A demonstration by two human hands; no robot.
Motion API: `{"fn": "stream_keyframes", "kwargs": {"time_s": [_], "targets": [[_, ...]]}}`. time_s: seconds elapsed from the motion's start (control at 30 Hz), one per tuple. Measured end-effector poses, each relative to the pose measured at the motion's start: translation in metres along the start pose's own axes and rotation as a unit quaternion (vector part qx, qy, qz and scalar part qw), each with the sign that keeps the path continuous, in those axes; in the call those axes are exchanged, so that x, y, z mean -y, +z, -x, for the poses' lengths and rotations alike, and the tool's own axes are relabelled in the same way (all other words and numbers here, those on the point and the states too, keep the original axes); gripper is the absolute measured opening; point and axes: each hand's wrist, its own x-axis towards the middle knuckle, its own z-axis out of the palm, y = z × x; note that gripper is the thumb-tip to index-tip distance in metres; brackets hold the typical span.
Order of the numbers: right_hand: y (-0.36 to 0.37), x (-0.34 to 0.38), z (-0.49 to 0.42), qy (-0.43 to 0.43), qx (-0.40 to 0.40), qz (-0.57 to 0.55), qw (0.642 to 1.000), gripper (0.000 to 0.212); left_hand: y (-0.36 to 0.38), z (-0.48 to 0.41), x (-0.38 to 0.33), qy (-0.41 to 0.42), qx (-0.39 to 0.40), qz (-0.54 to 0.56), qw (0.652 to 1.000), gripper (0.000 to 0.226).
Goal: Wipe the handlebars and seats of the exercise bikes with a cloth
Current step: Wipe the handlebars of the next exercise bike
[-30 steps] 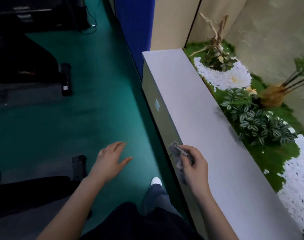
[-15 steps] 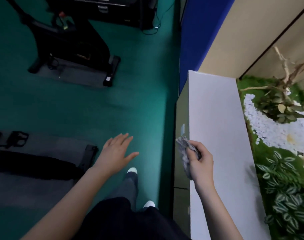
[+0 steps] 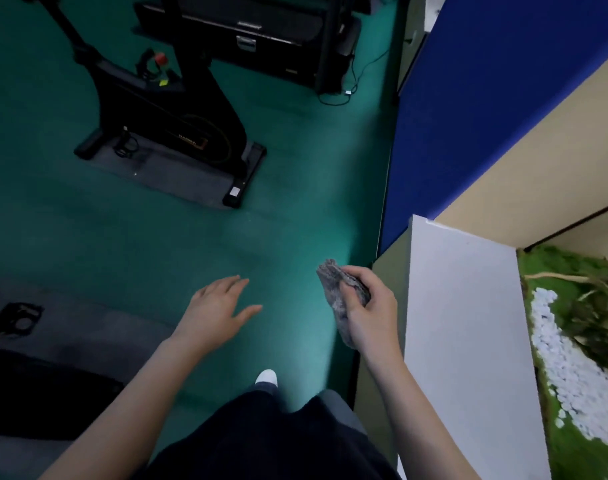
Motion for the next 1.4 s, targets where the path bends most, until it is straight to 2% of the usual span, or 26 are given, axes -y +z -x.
{"fn": "stream_keyframes", "kwargs": {"time_s": [0.4, 0.63, 0.87, 1.1, 1.4], "targets": [[0.064, 0.032, -0.179, -0.062, 0.116, 0.036, 0.991, 0.022, -0.056, -0.115, 0.021, -0.123, -0.088, 0.064, 0.986, 0.066], [0.101, 0.05, -0.286, -0.098, 0.186, 0.033, 0.977, 0.023, -0.078, -0.169, 0.024, -0.222, -0.134, 0.104, 0.96, 0.064], [0.161, 0.067, -0.339, -0.119, 0.296, 0.048, 0.946, 0.023, -0.091, -0.177, 0.04, -0.326, -0.154, 0.126, 0.924, 0.065], [0.256, 0.101, -0.358, -0.148, 0.41, 0.048, 0.899, 0.023, -0.107, -0.17, 0.095, -0.432, -0.173, 0.15, 0.872, 0.065], [0.393, 0.172, -0.39, -0.194, 0.45, 0.044, 0.871, 0.022, -0.164, -0.209, 0.207, -0.466, -0.201, 0.16, 0.847, 0.067]]}}
